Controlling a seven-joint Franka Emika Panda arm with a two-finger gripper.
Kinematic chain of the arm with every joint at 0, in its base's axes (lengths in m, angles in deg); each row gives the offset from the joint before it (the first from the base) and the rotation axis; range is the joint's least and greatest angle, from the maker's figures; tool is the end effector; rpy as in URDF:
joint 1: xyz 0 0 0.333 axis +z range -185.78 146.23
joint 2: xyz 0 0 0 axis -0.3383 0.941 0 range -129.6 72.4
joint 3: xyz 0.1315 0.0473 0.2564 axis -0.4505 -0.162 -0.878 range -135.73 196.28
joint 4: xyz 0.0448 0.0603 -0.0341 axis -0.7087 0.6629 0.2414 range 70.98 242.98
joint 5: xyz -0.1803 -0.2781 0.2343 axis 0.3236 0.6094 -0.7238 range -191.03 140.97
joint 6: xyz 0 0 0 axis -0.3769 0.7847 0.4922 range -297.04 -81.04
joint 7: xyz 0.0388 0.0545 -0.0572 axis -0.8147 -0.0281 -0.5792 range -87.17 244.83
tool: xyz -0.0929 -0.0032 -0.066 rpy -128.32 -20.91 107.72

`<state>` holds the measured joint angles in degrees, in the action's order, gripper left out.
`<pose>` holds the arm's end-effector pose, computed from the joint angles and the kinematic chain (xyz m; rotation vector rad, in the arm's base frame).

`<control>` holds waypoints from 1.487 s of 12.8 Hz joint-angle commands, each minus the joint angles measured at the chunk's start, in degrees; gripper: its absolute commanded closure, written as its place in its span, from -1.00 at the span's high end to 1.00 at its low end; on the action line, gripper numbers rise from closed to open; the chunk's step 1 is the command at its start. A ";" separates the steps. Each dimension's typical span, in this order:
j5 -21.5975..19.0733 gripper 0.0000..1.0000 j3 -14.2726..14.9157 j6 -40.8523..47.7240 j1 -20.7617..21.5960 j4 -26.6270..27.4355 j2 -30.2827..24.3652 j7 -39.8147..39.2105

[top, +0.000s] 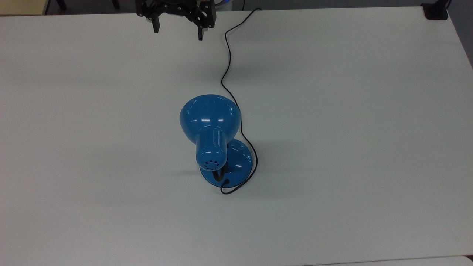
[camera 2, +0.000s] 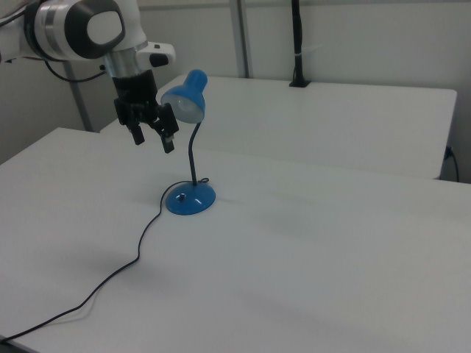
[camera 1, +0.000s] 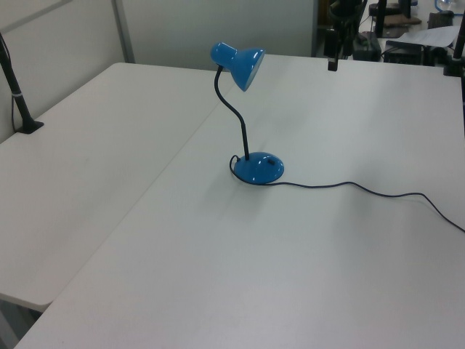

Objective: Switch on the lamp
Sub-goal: 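Move the gripper toward the blue lamp's round base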

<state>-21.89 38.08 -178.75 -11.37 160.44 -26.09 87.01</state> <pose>0.5885 0.0019 0.5495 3.0760 -0.1942 0.0278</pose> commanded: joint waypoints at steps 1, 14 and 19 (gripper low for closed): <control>-1.12 1.00 1.51 2.67 0.83 -1.43 0.21 -1.15; -1.12 1.00 1.43 2.58 0.92 -1.43 0.21 -1.24; -1.21 -0.67 1.43 1.97 0.91 -1.34 0.48 -2.64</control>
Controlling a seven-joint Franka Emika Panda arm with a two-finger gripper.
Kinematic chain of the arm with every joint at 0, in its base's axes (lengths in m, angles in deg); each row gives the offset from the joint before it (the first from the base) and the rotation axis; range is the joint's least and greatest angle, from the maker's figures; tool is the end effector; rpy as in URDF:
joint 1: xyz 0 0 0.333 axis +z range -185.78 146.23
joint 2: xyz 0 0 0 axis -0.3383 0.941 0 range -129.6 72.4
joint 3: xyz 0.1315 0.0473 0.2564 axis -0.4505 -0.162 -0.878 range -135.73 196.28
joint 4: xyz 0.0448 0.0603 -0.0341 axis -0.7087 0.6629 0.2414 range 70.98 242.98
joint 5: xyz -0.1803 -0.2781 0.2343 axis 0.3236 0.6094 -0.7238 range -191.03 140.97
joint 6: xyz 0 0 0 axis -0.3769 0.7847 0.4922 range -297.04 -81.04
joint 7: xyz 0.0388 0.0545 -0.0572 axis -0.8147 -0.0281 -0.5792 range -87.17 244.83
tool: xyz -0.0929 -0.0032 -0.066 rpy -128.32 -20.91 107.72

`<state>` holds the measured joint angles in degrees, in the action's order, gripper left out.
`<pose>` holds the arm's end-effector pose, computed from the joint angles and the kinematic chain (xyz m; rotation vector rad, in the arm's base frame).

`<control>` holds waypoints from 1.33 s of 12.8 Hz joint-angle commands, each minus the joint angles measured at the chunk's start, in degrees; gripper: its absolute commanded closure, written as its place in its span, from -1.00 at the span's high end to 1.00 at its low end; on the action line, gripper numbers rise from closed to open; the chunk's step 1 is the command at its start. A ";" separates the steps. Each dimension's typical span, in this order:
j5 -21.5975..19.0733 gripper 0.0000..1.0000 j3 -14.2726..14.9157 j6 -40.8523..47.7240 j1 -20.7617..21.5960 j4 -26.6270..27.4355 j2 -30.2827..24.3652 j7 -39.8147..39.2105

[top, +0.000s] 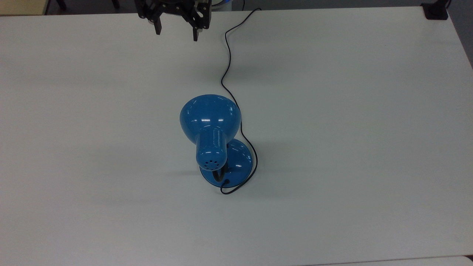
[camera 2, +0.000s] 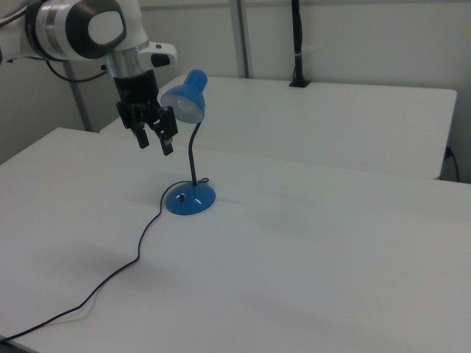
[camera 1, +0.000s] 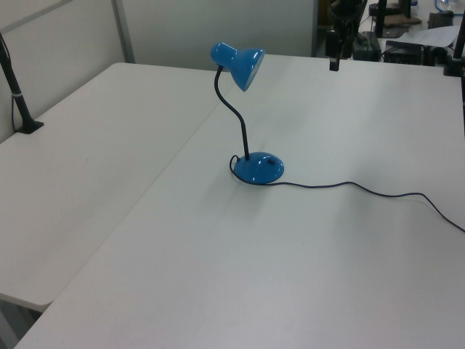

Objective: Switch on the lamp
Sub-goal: 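Move the gripper toward the blue lamp's round base, then lower the gripper onto the switch on the lamp base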

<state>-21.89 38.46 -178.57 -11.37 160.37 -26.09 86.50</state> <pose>0.5882 -0.0019 0.5498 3.0757 -0.1908 0.0242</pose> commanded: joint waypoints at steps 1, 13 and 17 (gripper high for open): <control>-1.21 -1.00 1.04 1.79 0.83 -1.28 0.48 -2.31; -1.21 -1.00 0.69 -11.73 4.07 2.06 6.61 -5.65; -1.38 -1.00 0.69 -17.27 6.01 3.02 11.02 -5.12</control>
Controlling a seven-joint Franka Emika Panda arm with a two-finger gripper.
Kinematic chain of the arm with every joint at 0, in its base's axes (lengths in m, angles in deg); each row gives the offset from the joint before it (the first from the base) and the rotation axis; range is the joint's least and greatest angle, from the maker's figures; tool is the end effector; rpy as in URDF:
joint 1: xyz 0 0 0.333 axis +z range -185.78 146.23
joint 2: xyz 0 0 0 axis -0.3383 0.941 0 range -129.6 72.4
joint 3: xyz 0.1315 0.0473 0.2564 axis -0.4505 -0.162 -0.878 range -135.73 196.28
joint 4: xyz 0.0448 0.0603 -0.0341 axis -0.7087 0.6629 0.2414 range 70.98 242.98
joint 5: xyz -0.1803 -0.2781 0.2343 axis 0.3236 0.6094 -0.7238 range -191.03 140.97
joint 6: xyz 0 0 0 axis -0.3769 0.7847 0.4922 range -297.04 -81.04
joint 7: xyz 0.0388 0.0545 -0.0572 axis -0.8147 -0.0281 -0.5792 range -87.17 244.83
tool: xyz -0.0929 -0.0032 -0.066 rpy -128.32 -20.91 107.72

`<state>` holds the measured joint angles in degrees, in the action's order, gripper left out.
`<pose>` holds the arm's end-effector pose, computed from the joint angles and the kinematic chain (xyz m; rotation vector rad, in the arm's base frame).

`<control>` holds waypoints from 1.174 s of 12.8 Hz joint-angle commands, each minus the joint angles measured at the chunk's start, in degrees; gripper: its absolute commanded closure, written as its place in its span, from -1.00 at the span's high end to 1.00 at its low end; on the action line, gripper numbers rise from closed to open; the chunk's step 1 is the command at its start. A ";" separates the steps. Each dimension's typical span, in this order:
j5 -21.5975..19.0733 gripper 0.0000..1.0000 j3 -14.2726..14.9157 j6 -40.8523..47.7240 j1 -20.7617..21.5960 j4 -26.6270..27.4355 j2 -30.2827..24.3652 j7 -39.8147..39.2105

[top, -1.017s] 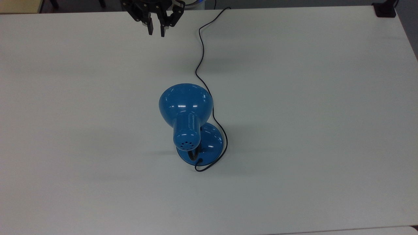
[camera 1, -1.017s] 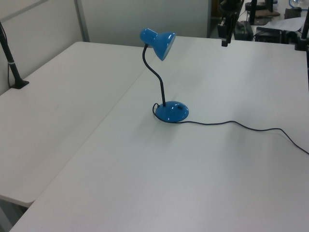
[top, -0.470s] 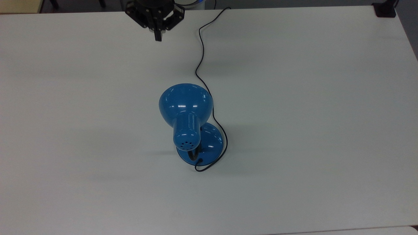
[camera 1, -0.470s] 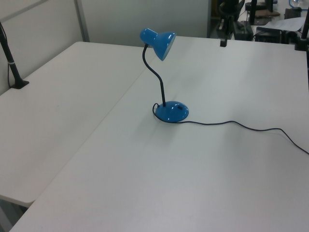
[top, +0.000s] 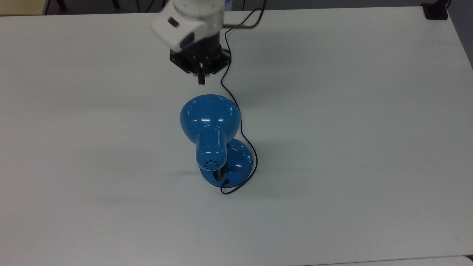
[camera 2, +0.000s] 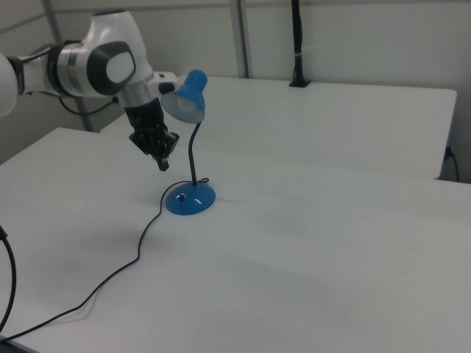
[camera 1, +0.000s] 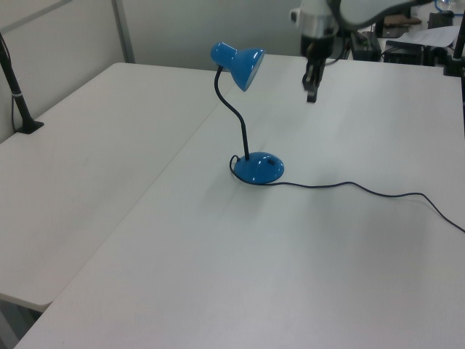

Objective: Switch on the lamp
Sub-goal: 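Lower the gripper onto the switch on the lamp base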

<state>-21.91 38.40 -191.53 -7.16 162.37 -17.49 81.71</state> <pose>0.6333 0.0507 0.4621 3.0640 0.0739 0.0905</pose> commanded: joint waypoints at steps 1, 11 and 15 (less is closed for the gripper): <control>-1.45 -1.00 0.75 -7.28 2.06 1.64 3.47 -0.25; -3.82 -1.00 0.75 -26.90 4.17 2.26 14.02 -0.07; -3.91 -1.00 0.75 -29.45 4.26 2.08 15.43 -0.07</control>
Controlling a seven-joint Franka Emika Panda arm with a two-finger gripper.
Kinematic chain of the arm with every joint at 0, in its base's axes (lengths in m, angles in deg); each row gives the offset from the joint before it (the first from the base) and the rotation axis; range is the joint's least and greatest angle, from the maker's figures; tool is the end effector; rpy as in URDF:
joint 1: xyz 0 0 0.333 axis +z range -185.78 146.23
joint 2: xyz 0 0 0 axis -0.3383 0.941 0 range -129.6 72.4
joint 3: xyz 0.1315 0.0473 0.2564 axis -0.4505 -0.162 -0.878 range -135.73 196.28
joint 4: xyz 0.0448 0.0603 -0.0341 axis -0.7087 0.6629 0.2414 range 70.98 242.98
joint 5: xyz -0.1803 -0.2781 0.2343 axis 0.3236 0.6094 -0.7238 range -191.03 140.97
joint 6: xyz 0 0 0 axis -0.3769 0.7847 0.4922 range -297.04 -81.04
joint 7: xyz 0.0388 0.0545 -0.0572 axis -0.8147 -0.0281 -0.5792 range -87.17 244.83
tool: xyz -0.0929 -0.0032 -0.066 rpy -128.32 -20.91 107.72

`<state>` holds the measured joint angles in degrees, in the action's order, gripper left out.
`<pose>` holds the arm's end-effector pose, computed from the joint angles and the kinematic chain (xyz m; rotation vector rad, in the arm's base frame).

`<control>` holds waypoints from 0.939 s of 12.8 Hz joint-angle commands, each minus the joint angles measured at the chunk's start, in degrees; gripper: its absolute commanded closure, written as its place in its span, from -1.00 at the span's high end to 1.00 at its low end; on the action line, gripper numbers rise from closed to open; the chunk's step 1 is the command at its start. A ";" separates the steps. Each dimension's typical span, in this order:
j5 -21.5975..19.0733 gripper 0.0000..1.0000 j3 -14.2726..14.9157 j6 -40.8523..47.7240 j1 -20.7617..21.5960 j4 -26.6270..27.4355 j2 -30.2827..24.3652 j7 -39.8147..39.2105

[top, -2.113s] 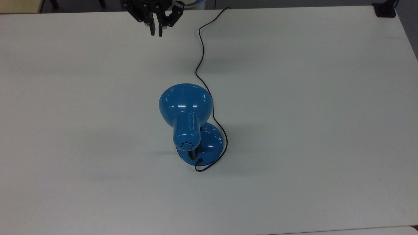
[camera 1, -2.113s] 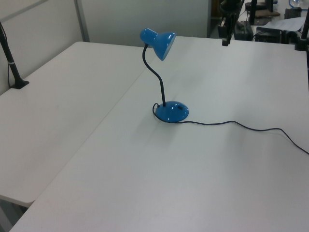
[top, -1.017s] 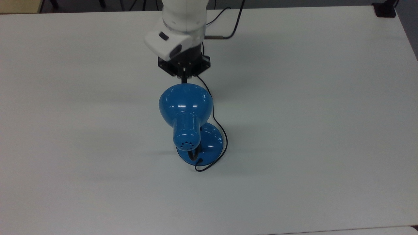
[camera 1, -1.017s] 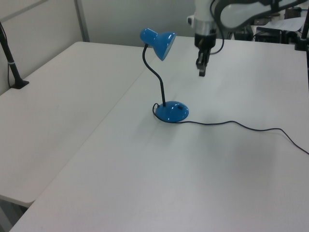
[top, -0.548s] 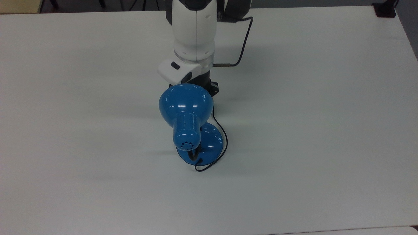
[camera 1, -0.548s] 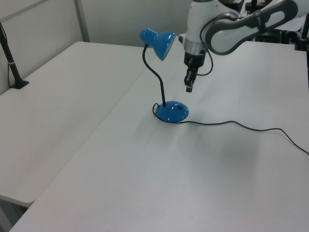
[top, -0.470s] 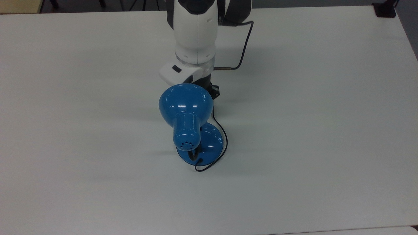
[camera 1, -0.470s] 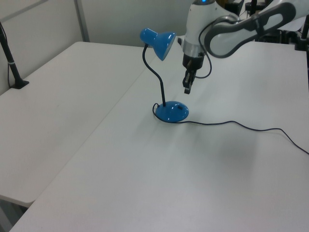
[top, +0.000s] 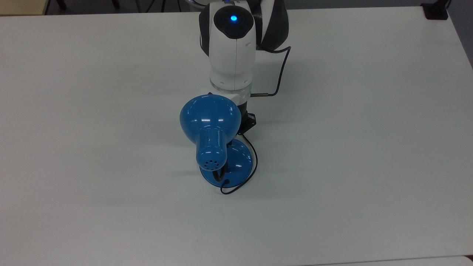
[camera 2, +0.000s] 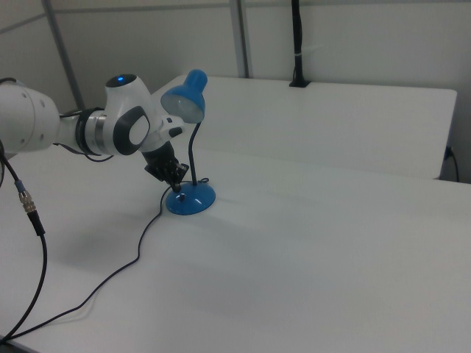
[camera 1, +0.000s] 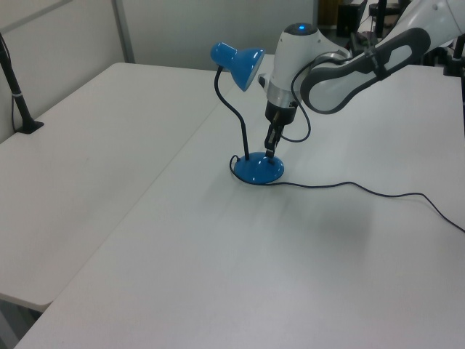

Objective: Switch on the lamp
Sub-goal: 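Lower the gripper onto the switch on the lamp base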

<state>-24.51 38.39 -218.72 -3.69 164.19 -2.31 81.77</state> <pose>0.6840 0.1049 0.3197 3.0694 0.1774 0.3704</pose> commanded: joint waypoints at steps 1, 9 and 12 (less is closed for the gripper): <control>-1.22 -1.00 0.77 -2.89 0.88 0.35 0.60 -0.04; -1.14 -1.00 0.77 -3.16 1.06 0.00 1.84 0.93; -1.05 -1.00 0.77 -3.24 0.88 -0.09 1.92 0.93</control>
<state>-24.52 38.39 -220.41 -3.67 164.04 -0.70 82.15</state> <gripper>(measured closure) 0.991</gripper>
